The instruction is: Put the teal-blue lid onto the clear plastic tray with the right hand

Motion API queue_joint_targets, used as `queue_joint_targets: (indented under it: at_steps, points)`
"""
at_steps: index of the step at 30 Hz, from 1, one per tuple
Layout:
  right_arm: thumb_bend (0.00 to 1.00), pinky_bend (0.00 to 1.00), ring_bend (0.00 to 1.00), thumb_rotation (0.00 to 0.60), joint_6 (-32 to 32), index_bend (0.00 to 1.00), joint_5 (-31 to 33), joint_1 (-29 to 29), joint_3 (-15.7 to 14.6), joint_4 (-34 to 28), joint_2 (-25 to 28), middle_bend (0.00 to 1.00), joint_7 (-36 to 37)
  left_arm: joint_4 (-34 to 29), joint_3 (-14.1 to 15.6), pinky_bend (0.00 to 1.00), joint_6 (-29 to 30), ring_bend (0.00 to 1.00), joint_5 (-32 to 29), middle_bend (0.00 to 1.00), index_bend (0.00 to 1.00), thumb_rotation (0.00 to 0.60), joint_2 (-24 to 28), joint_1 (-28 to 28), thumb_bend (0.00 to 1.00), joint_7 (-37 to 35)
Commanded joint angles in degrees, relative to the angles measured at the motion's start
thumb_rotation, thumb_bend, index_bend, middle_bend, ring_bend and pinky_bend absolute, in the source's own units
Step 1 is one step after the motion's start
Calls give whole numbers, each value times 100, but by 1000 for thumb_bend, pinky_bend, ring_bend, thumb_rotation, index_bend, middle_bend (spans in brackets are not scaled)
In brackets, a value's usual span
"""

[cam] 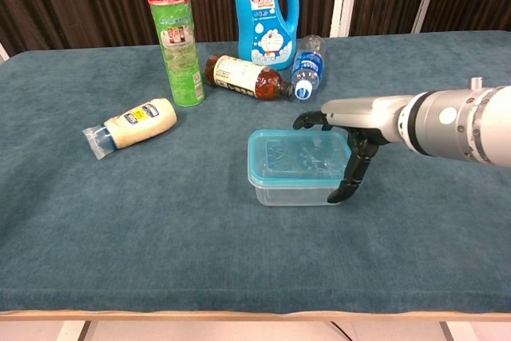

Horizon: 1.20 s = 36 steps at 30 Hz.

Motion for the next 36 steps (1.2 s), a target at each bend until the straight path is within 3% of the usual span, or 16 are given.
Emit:
queue_joint_targets:
  at_steps: [1, 8, 14, 20, 24, 27, 36]
  points:
    - [309, 209, 108, 600, -24, 74, -7, 12, -27, -17, 39, 118, 21, 0, 0, 160, 2, 0, 3, 0, 0, 600, 1, 0, 404, -2]
    - [309, 182, 76, 600, 39, 48, -215, -16, -150, -251, 289, 88, 49, 2, -1, 160, 3, 0, 2, 0, 0, 600, 2, 0, 403, -3]
    - [309, 92, 28, 600, 304, 48, -639, -139, -345, -712, 768, 77, -12, -5, 7, 160, -20, 0, 9, 0, 0, 600, -12, -5, 403, 34]
    - [323, 58, 13, 600, 462, 157, -2042, -502, -522, -992, 1105, 79, 421, -27, 10, 160, -86, 0, 0, 0, 0, 600, -40, -30, 404, 116]
    - [444, 152, 80, 600, 390, 326, -3089, -715, -666, -763, 1081, 199, 806, -41, 14, 160, -129, 0, -8, 0, 0, 600, -57, -43, 404, 172]
    - [458, 230, 158, 600, 229, 425, -3447, -764, -699, -556, 970, 262, 1030, -45, 11, 160, -124, 0, -13, 0, 0, 600, -53, -42, 404, 170]
    - [462, 326, 255, 600, 78, 510, -3711, -753, -610, -69, 394, 330, 891, -20, 13, 161, -29, 0, 11, 0, 0, 600, -15, -11, 404, 66]
